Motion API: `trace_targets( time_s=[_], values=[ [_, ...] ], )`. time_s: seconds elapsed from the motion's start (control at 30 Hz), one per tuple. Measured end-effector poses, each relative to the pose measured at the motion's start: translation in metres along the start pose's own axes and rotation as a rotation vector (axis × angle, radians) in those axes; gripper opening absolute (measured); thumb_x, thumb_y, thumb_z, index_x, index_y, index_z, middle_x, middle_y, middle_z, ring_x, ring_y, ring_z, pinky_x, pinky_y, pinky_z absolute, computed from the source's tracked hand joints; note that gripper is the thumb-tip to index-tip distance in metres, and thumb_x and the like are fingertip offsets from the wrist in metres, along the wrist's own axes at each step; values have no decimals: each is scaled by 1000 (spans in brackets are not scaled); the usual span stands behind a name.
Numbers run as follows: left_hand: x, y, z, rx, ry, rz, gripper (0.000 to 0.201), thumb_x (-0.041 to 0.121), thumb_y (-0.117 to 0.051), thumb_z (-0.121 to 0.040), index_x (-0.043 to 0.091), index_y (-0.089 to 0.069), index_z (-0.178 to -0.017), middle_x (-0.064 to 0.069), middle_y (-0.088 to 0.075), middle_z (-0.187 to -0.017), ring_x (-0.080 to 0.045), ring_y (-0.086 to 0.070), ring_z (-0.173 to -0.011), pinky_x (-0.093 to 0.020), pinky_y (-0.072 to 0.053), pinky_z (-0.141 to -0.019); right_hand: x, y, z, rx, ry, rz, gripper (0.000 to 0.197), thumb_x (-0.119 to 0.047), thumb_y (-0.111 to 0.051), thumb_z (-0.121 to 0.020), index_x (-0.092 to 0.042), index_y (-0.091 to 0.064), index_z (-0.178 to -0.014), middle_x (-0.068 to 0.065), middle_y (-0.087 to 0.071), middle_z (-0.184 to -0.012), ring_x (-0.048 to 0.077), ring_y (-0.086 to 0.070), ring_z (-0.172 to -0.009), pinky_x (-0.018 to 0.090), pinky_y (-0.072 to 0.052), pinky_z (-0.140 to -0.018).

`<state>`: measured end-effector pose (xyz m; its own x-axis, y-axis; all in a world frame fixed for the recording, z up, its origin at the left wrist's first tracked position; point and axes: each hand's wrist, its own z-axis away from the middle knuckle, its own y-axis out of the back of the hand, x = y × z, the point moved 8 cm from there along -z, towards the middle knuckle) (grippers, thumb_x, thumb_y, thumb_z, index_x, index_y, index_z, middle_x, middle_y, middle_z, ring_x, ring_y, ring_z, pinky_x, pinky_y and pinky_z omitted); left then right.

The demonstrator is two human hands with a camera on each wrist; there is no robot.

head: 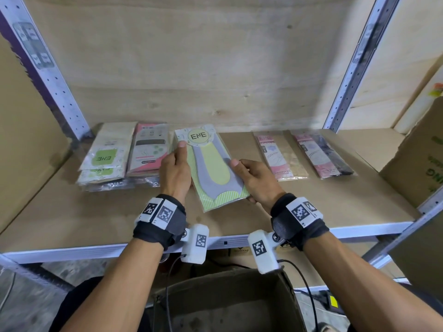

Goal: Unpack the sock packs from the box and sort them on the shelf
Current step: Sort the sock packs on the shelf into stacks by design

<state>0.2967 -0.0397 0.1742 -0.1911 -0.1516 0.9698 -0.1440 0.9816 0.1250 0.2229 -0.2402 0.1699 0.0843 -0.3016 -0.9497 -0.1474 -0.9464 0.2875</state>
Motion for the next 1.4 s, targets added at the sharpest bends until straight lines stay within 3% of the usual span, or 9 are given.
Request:
trace_targets(
  time_s=[0.13,0.2,0.3,0.5,0.67,0.8,0.93,1.2,1.4],
  values=[
    [0,-22,12,-311,115,-21,69,78,-46,-82,14,-69,-92,-8,-64,-58,-20,-60,-47,-25,-44,-45,1,17,-6,123,0,-24,49,-47,-50,-100,1,-62,-97,11,-47,-70,14,-41,-35,21,-36,-32],
    [2,-34,23,-514,122,16,59,59,-63,-89,1,-64,-103,-23,-67,-71,-24,-63,-49,-26,-48,-43,1,25,-8,158,-2,-39,50,-46,-50,-100,4,-60,-96,13,-47,-70,13,-40,-31,20,-34,-30],
    [8,-37,31,-648,114,126,22,28,-71,-92,6,-66,-94,-9,-66,-62,-18,-65,-50,-19,-52,-46,5,31,-10,178,-25,-49,53,-44,-50,-100,8,-58,-98,14,-48,-68,14,-38,-30,19,-30,-31],
    [1,-41,27,-591,156,213,17,21,-72,-90,5,-70,-97,-2,-58,-54,-12,-62,-46,-20,-58,-59,22,27,-14,157,-148,-103,43,-47,-48,-101,-8,-63,-92,4,-49,-59,14,-41,-36,21,-31,-36],
    [-17,-43,29,-682,237,65,31,25,-78,-85,4,-75,-109,-9,-77,-90,-13,-67,-58,-34,-63,-78,36,26,-12,-20,-264,67,33,-36,-58,-98,-3,-57,-102,4,-54,-44,15,-52,-34,23,-37,-36],
    [-28,-40,32,-716,328,-77,52,39,-84,-69,5,-74,-107,-12,-76,-80,-17,-70,-62,-26,-63,-68,39,36,-11,-7,-323,193,40,-40,-64,-94,-6,-57,-114,5,-64,-55,12,-56,-39,23,-42,-40],
    [-38,-27,24,-643,361,-270,52,45,-82,-76,11,-68,-114,-11,-78,-88,-21,-77,-71,-23,-61,-62,38,48,-7,14,-340,477,41,-45,-63,-92,-13,-56,-118,10,-72,-99,24,-72,-78,35,-58,-68],
    [-30,-42,25,-647,388,-170,81,33,-83,-79,5,-45,-145,-18,-68,-117,-22,-77,-85,-26,-62,-71,31,45,-7,-12,-312,396,32,-28,-71,-87,-14,-65,-115,10,-71,-106,25,-71,-93,39,-59,-87],
    [-14,-69,22,-657,382,-86,17,23,-80,-85,11,-67,-88,-13,-74,-109,-24,-72,-88,-26,-61,-69,29,46,-16,-21,-292,385,35,-31,-70,-86,-17,-64,-118,8,-69,-112,26,-67,-100,41,-52,-98]
  ],
)
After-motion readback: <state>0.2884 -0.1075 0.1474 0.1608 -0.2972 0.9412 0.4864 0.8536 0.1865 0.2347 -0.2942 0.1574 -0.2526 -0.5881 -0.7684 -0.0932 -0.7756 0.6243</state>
